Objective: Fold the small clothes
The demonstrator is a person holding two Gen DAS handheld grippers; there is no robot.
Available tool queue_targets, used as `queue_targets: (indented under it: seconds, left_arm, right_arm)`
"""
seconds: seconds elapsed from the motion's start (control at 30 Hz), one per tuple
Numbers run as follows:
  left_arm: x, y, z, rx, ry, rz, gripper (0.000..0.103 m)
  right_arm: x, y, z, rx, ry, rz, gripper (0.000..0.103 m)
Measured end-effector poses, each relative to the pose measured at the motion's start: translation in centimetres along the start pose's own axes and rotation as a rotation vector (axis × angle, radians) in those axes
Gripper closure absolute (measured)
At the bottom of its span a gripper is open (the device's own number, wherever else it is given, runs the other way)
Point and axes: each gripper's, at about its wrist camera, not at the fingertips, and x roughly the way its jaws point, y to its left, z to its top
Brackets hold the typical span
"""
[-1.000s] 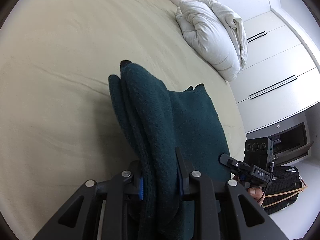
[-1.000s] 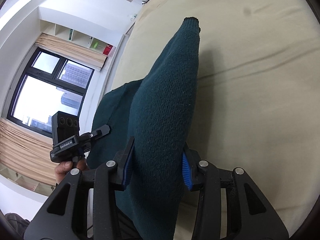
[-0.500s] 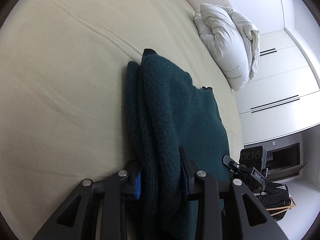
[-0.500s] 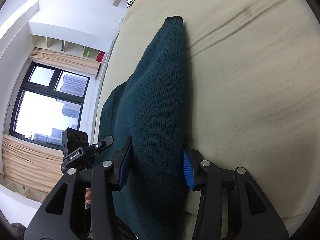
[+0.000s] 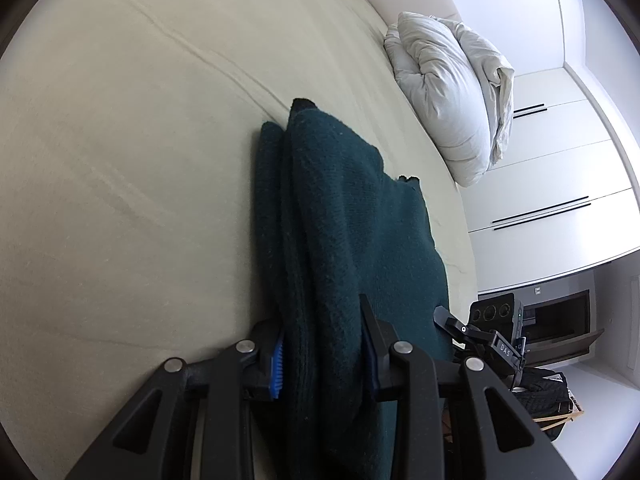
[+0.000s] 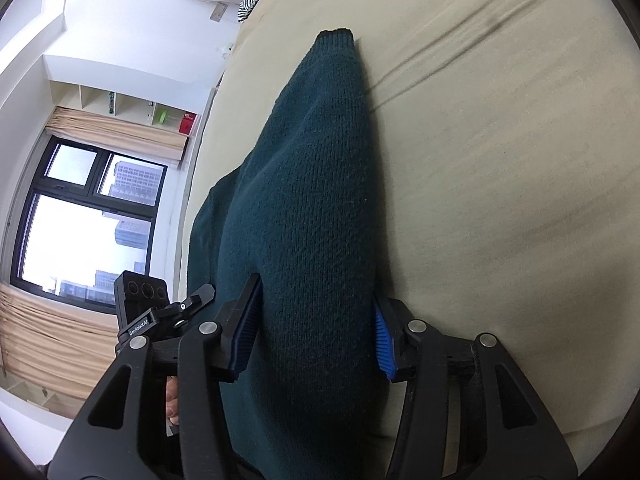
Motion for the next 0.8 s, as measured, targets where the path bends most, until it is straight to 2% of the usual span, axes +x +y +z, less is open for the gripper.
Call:
queue_targets:
  seconds: [0.13, 0.3, 0.5, 0.63, 0.73, 0.8]
  left_arm:
    - [-0.4, -0.1, -0.2, 0.005, -0.008, 0.012, 0.068]
    - [-1.2, -1.4, -0.4, 0.06, -0.036, 0.084, 0.064]
    - [-2.6, -2.2, -0.9, 0.095, -0.084, 0.148, 0.063]
    - [-4.3, -2.9, -1.5, 0.123, -0.141, 0.207, 0.063]
    - [-6.1, -4.2, -2.4, 0.162, -0.212, 0.282, 0.054]
    - [-7.3, -6.1, -3.4, 0.224, -0.278, 0.35, 0.042]
  right_arm:
    - [-1.0, -0.6, -0.1, 0.02, -0.013, 0.011, 0.057]
    - [-2.4, -0.5, -1.3, 0.025, -0.048, 0.01, 0.055]
    - [-4.6, 0.3, -2.4, -0.002, -0.08, -0.029, 0.053]
    - [-7.0, 1.0, -2.9, -0.032, -0.14, -0.072, 0.053]
    - [-8.6, 2.0, -3.3, -0.082, -0.186, -0.144, 0.053]
    - [-9.5, 3.1, -3.8, -0.146, -0.226, -0.215, 0.053]
